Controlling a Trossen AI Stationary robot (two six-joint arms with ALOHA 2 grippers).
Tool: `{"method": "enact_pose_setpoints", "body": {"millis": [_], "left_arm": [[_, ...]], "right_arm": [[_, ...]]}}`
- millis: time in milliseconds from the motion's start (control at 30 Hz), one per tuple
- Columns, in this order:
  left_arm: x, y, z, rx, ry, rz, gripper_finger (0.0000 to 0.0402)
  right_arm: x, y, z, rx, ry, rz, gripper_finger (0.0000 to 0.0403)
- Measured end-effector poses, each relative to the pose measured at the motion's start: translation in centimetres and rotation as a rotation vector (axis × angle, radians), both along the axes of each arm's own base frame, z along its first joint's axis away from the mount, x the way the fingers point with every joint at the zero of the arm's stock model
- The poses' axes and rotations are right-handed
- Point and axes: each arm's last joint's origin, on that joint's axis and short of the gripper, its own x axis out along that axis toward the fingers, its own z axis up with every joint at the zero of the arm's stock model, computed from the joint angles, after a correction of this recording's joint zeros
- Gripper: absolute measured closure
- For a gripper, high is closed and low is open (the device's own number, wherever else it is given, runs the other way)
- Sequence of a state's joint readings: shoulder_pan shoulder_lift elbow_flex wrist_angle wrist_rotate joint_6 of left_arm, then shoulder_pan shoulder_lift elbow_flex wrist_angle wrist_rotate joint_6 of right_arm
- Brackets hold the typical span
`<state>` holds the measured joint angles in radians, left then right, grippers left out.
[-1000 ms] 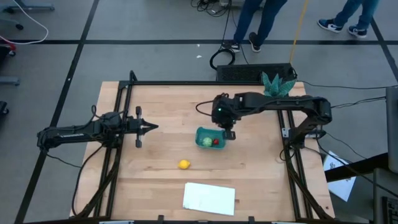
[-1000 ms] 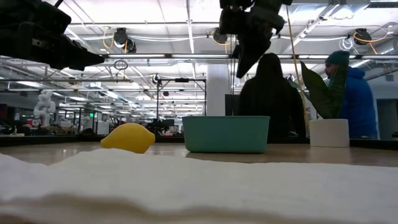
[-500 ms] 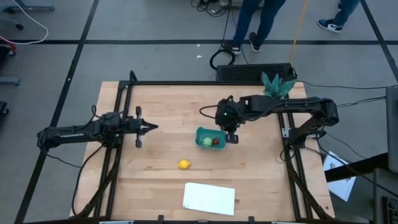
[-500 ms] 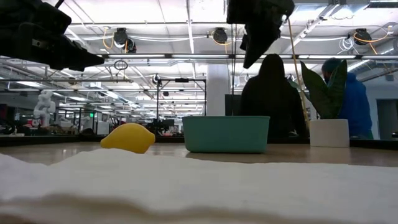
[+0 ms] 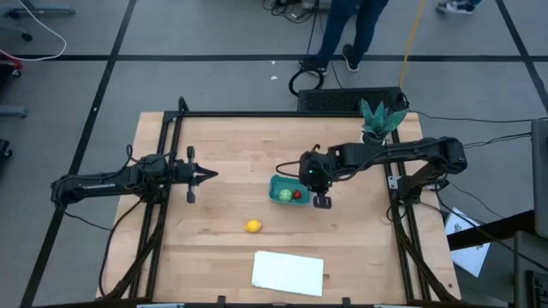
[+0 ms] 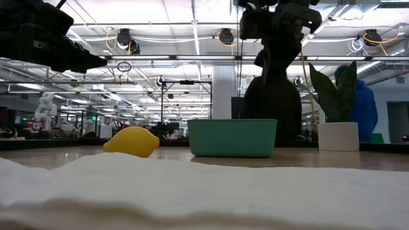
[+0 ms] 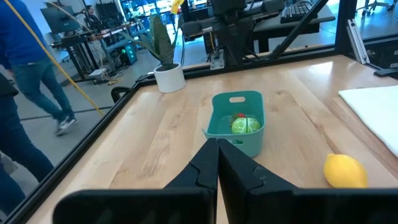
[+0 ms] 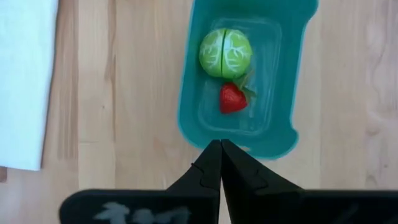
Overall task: Pick and placing Produce into tupperware
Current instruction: Put the yellow lemon into the blue bin
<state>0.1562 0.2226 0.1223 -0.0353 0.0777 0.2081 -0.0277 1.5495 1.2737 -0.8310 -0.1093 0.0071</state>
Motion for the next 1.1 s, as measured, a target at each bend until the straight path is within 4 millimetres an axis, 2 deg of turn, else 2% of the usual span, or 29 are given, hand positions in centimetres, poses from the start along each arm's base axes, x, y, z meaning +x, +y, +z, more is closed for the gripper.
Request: {"method": "enact_pose_setpoints", "body": {"millis": [233, 367, 567, 733, 967, 1100], "left_arm": [[0.0, 0.0, 0.0, 0.000, 0.000, 0.000, 0.0392], [0.0, 0.0, 0.0, 0.000, 0.001, 0.000, 0.0392], [0.0, 0.0, 0.0, 0.001, 0.000, 0.000, 0.0392], [0.0, 0.0, 0.0, 0.001, 0.000, 0.000, 0.0392], [0.0, 0.0, 0.0, 0.001, 0.000, 0.001, 0.0392], [0.0, 0.0, 0.0, 0.001, 0.000, 0.001, 0.0392]], "right_arm": [[-2.2, -0.1, 2.2, -0.004, -0.133, -0.010, 0.0403], [-4.6, -0.3, 3.6, -0.004, -0.248, -0.037, 0.0403], [-8.2, -0.6, 4.0, -0.044, -0.421, -0.109, 0.0403], [-10.8, -0.7, 3.2, -0.143, -0.457, -0.218, 0.0403], [-12.8, 0.0, 1.5, -0.138, -0.673, -0.211, 0.0403], [-13.9, 0.1, 0.4, -0.128, -0.718, -0.211, 0.0403]]}}
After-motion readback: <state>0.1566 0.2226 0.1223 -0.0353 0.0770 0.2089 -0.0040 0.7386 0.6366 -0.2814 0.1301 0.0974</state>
